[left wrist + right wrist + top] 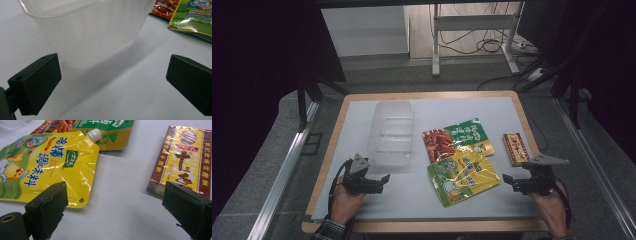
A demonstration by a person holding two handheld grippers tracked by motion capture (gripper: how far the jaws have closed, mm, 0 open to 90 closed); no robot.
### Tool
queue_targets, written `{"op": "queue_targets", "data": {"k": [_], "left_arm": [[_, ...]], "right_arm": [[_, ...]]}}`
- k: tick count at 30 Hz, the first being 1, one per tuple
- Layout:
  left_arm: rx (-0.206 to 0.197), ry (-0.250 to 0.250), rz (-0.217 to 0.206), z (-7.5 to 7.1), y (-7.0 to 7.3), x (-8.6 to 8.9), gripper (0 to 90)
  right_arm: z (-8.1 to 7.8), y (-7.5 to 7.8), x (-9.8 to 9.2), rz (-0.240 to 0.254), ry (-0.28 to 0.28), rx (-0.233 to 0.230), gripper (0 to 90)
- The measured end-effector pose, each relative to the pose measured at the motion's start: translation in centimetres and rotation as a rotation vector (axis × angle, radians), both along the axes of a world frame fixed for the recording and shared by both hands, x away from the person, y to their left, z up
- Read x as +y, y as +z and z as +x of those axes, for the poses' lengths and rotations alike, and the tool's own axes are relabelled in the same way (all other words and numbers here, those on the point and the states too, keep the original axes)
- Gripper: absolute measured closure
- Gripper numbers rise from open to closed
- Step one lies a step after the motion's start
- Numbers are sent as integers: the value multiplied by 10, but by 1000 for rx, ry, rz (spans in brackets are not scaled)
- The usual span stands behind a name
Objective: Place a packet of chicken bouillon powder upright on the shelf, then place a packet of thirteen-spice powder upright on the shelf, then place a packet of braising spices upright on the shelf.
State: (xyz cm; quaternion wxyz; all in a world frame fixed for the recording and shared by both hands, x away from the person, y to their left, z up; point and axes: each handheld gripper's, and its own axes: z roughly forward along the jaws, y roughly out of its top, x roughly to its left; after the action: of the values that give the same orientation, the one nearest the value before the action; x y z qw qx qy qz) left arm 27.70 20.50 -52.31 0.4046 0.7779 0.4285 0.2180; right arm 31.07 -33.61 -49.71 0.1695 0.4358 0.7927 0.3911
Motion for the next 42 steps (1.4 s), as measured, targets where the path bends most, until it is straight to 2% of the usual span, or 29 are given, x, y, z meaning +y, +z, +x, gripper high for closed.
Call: {"op": "queue_targets", "data": {"k": [3, 5, 10, 16, 21, 26, 31, 33, 35, 38, 42], "left_arm": [[-9, -6, 4, 0, -1, 0, 0], [-22, -20, -19, -1, 1, 0, 0], [-52, -34, -19, -3, 3, -1, 0], [-63, -54, -15, -5, 5, -5, 0], [-41, -65, -18, -5, 6, -9, 5], [-38, -75, -19, -7, 8, -14, 13], [-27, -75, -2, -7, 9, -18, 8], [-26, -77, -3, -7, 9, -19, 8], [-33, -92, -23, -9, 12, -20, 12], [-31, -93, -14, -10, 14, -24, 33], [-28, -121, 2, -11, 17, -31, 98]], "right_arm": [[0, 0, 0, 1, 4, -4, 52], [0, 0, 1, -7, 8, -9, 49], [0, 0, 3, -16, 15, -14, 48], [0, 1, 3, -13, 19, -27, 47], [0, 1, 3, -20, 20, -26, 46], [0, 2, 4, -18, 21, -33, 46], [-1, 2, 4, -18, 20, -34, 46], [-1, 2, 4, -18, 21, -35, 46], [-1, 2, 5, -23, 20, -40, 46], [-1, 2, 5, -25, 21, -41, 46], [-1, 3, 6, -26, 21, -48, 45]]}}
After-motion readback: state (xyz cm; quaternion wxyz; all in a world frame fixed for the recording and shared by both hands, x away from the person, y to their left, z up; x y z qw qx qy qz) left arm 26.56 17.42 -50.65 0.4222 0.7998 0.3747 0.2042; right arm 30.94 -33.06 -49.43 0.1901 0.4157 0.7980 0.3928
